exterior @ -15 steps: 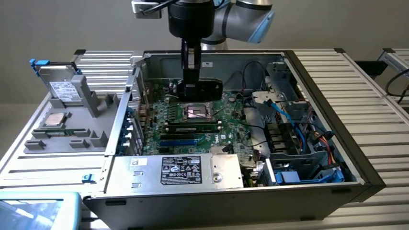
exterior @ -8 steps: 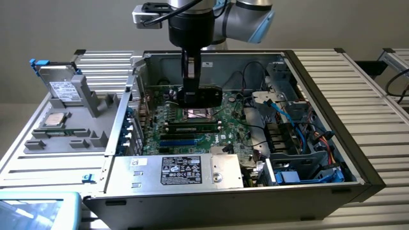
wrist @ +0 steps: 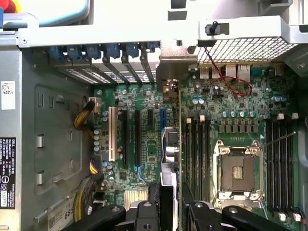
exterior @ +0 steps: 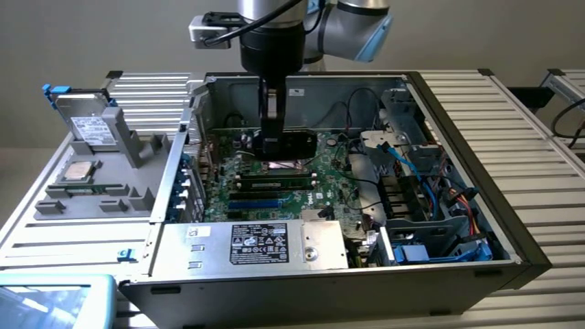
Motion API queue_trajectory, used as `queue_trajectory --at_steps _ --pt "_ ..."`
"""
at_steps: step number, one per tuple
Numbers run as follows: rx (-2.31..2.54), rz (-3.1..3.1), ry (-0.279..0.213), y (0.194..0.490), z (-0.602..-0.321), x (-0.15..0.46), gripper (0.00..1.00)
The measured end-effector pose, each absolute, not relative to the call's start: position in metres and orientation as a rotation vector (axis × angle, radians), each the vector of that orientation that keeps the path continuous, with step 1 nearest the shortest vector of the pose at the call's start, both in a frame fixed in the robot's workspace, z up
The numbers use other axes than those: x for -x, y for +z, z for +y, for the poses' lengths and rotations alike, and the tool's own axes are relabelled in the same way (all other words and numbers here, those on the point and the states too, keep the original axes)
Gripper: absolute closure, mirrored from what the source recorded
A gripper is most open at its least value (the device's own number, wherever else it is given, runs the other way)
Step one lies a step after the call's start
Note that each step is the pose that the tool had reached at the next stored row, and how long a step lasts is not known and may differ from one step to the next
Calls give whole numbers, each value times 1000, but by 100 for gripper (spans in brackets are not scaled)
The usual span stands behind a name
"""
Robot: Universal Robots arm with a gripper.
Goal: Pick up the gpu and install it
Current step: 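Insert the gpu into the slot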
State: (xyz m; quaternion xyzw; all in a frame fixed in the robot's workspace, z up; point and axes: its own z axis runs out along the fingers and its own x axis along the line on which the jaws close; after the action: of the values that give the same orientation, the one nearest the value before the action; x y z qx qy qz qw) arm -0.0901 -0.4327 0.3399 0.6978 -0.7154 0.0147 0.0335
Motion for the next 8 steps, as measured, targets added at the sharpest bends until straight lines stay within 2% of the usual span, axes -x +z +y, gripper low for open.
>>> queue_trajectory --at_steps 8 --pt "-2154 -2202 50 332 -437 99 72"
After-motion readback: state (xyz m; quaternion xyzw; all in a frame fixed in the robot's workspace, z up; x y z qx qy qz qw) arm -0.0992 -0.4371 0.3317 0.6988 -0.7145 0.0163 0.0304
